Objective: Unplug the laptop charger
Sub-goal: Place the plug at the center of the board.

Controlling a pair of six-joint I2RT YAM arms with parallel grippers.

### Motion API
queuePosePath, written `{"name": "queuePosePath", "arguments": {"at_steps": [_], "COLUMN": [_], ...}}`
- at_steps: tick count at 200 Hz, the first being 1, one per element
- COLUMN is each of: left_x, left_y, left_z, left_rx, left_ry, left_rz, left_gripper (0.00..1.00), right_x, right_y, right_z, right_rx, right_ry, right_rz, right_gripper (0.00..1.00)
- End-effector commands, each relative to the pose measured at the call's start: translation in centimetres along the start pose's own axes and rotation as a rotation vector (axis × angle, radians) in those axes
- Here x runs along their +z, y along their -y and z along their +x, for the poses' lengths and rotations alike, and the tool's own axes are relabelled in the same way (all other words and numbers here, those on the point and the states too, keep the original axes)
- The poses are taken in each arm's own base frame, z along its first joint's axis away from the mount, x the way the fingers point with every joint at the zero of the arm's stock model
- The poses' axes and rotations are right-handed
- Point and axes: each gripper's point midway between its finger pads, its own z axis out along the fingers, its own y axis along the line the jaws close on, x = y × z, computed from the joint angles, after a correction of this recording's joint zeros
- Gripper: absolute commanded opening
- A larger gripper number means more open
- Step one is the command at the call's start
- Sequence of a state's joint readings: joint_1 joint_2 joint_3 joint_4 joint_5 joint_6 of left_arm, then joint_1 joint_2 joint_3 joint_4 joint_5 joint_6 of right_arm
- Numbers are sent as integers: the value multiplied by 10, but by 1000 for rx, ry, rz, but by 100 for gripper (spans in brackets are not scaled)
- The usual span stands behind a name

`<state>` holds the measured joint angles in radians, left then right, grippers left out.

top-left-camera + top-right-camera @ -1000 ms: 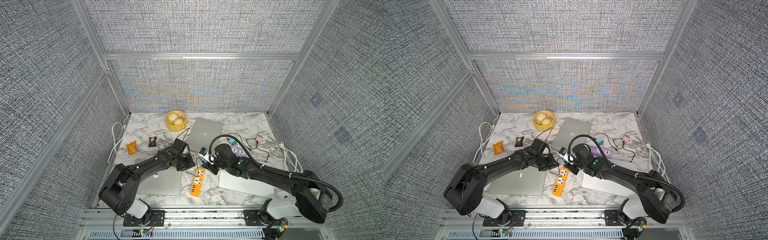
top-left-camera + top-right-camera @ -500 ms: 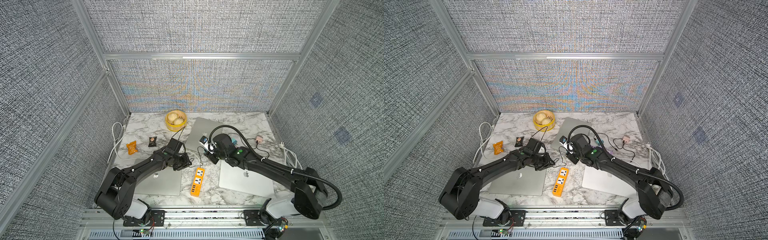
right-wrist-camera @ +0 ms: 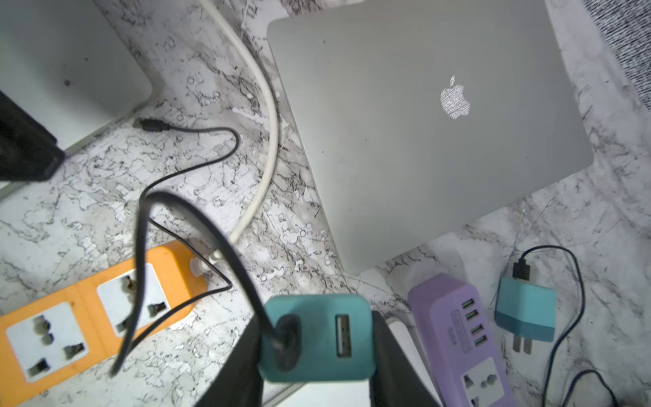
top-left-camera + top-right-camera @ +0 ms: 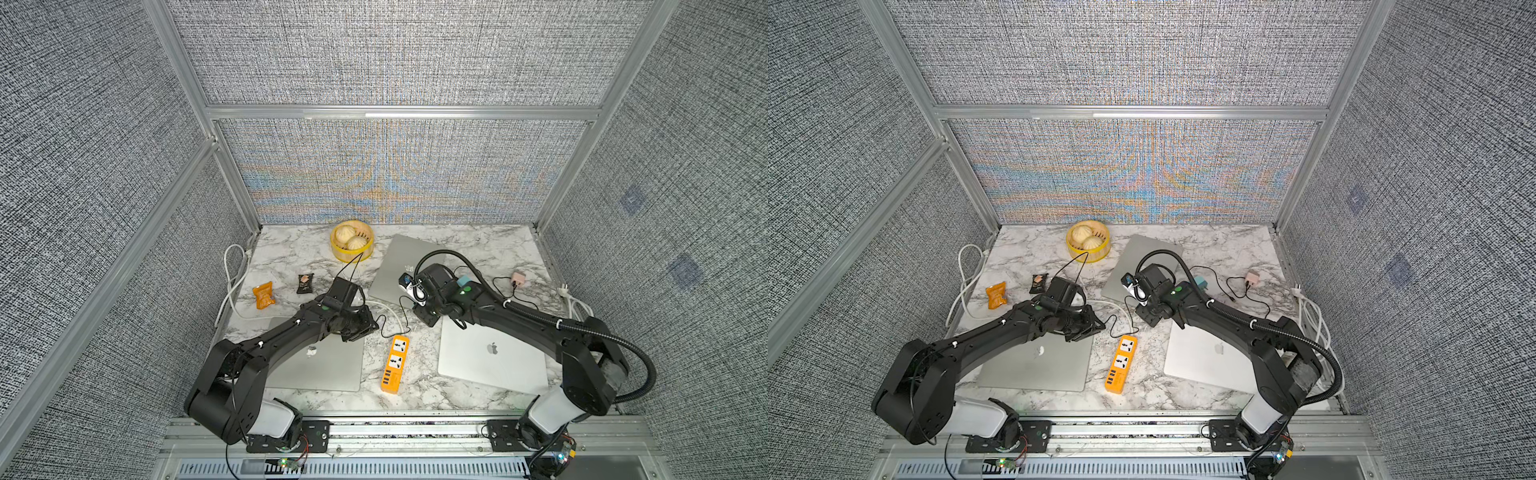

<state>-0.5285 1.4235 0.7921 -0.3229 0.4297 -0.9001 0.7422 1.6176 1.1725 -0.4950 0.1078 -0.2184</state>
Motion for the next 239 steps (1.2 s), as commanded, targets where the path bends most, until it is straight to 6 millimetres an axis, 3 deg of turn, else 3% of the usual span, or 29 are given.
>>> {"name": "queuePosePath", "arguments": {"at_steps": [1, 104, 239], "left_x": [-3, -15, -17], "left_y": [-2, -15, -15], "left_z": [2, -2, 3], "left_rx": [9, -9, -28], "left_ry": [-9, 9, 12], "left_rz": [0, -4, 27], "left_gripper": [22, 22, 22], "right_x": [5, 22, 50], "right_y": [-7, -24, -25], "right_z": [19, 46, 54], "right_rx": [5, -38, -94], "right_ry": [-90, -311, -484], "right_rz": [-27, -87, -49], "right_gripper": [0, 0, 2]}}
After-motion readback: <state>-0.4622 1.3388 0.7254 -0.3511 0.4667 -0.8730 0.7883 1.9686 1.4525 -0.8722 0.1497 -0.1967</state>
